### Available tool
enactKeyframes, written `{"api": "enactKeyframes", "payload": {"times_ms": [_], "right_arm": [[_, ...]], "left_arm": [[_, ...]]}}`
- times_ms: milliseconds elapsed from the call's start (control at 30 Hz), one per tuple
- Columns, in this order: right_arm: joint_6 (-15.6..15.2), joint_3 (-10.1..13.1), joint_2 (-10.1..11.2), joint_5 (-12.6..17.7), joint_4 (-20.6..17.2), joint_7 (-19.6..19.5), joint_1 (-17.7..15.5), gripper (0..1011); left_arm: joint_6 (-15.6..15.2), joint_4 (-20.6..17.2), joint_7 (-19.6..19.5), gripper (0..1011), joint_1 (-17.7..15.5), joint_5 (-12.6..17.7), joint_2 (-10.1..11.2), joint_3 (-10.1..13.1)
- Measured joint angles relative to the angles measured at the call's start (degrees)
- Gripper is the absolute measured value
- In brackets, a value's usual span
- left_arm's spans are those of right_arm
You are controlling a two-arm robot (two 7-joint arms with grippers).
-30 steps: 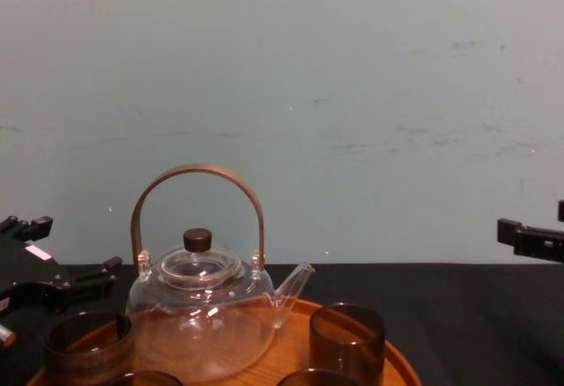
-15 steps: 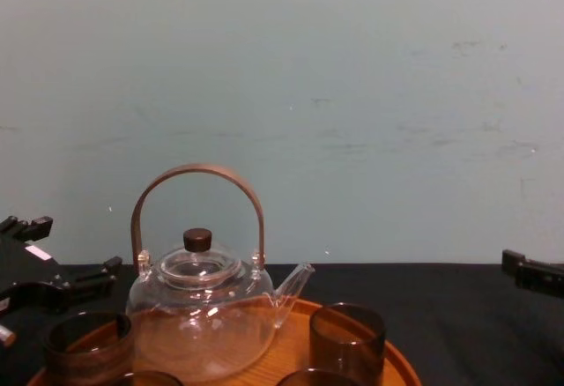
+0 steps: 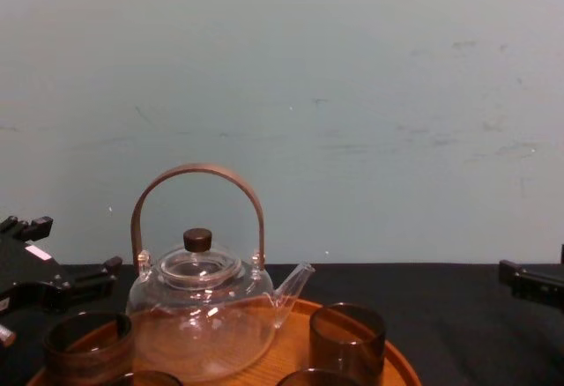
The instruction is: Pick up the glass from the table and place it on the tray.
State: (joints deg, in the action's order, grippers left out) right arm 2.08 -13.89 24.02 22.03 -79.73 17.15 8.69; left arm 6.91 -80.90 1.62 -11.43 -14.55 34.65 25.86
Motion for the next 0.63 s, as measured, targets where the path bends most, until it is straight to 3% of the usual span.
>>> {"api": "enactKeyframes", "payload": {"times_ms": [633], "right_arm": [[-0.01,-0.14,0.17,0.13,-0.21,-0.03,0.04,1002]], "left_arm": [[0.00,0.00,0.00,1001,0.00,0.00,0.00,0.00]]}}
